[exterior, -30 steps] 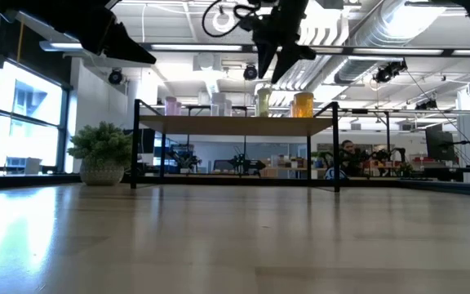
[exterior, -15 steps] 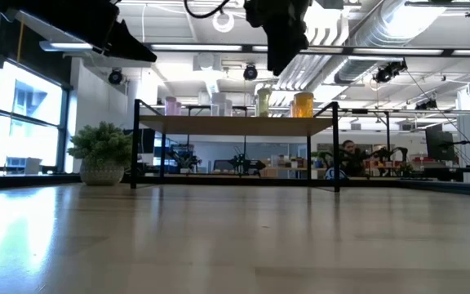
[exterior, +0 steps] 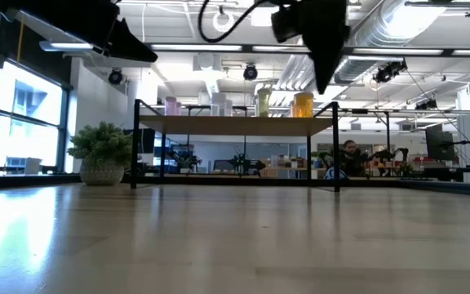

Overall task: Pick and place medicine bottles onto shelf by color
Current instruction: Put the transparent pill bottle on the shelf aligned with the other transparent pill bottles

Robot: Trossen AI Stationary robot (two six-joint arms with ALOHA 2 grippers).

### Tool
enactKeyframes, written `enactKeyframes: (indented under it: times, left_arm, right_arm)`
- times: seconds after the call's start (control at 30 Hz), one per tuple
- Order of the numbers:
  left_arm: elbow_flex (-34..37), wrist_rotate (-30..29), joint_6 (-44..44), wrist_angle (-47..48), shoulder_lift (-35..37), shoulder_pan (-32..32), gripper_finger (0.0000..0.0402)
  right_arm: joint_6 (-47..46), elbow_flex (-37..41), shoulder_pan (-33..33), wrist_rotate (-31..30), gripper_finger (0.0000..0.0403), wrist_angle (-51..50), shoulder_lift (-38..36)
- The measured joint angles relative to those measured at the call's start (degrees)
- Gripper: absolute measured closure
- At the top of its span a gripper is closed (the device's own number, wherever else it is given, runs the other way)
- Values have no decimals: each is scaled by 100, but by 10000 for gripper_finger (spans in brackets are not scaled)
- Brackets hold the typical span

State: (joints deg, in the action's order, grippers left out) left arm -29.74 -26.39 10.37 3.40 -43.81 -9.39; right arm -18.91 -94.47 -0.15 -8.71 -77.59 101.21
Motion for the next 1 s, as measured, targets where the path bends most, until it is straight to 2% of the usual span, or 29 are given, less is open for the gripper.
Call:
enactKeyframes:
  times: [0.27, 0.47, 0.67, 1.0]
  left_arm:
    - [0, -131, -287, -19, 0, -2, 214]
    - [0, -131, -286, -24, 0, 0, 201]
    - [0, -130, -271, -24, 0, -2, 203]
    - [0, -129, -286, -24, 0, 0, 204]
  right_arm:
    - [-1718, 1503, 724, 0, 236, 751, -1202]
    - [-3232, 2202, 1416, -23, 236, 858, -1945]
    - [-4549, 2630, 2083, 10, 236, 836, -2319]
    - [-6076, 2716, 2964, 302, 232, 660, -2335]
